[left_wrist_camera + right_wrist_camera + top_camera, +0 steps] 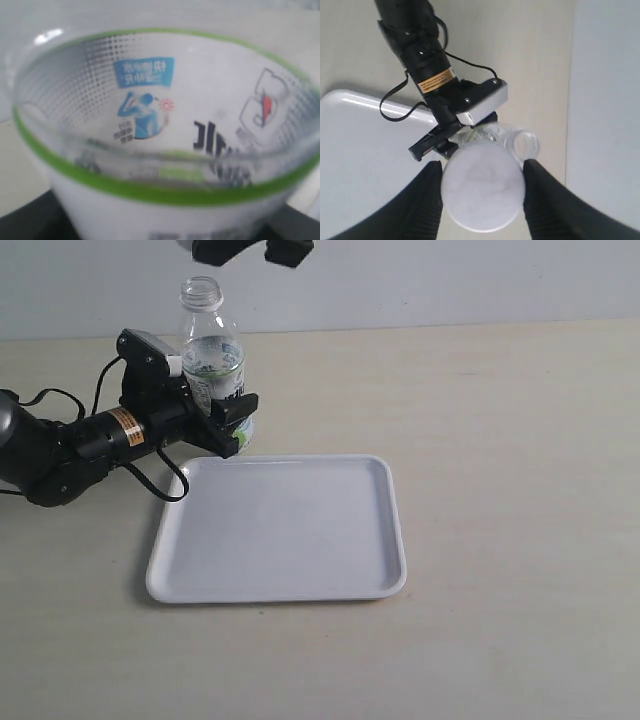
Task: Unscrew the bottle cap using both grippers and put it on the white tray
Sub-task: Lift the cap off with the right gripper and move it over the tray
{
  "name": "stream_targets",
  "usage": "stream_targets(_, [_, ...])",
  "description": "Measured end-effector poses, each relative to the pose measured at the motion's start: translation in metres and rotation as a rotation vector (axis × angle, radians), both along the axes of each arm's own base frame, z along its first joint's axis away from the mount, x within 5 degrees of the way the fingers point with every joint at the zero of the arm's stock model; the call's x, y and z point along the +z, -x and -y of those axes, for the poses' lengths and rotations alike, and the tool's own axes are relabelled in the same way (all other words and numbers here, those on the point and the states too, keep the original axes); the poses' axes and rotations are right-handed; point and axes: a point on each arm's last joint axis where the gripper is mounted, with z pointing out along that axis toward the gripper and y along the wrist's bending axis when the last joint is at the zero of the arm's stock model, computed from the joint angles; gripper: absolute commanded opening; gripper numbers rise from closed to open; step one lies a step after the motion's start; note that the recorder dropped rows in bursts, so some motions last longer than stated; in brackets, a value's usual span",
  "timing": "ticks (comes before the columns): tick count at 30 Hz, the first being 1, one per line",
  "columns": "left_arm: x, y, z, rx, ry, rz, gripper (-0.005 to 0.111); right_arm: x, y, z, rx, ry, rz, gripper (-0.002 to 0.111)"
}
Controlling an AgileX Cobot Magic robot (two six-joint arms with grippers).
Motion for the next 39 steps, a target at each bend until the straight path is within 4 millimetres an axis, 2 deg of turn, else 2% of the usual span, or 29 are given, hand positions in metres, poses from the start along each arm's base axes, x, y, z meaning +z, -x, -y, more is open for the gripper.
stream_targets(5, [0.000,0.000,0.000,0.006,0.022,-0.021,0.000,0.031,0.016,0.020,-0.268,-0.065,-0.034,0.000])
stream_targets(8, [-0.001,0.000,0.000,0.008,0.033,-0.032,0.000,0.041,0.030,0.034,-0.417,-0.100,-0.069,0.000])
stream_targets(13, [0.000,0.000,0.000,0.022,0.062,-0.058,0.000,0.039,0.064,0.054,-0.481,-0.097,-0.136,0.000])
stream_targets(18, [0.000,-0.001,-0.001,0.034,0.093,-0.087,0.000,0.027,0.095,0.071,-0.548,-0.093,-0.224,0.000])
stream_targets(22, [0.000,-0.001,-0.001,0.049,0.108,-0.099,0.000,0.003,0.108,0.074,-0.622,-0.095,-0.353,0.000])
stream_targets(26, [0.000,-0.002,-0.002,0.067,0.117,-0.102,0.000,-0.037,0.105,0.069,-0.671,-0.115,-0.442,0.000])
stream_targets(31, [0.000,-0.003,-0.003,0.070,0.105,-0.097,0.001,-0.099,0.094,0.062,-0.734,-0.136,-0.500,0.000])
stream_targets(34, [0.000,-0.003,-0.003,0.070,0.101,-0.093,0.013,-0.130,0.088,0.059,-0.772,-0.157,-0.513,0.000])
stream_targets(39, [-0.001,-0.001,-0.002,0.044,0.068,-0.071,0.041,-0.162,0.079,0.053,-0.831,-0.201,-0.548,0.000])
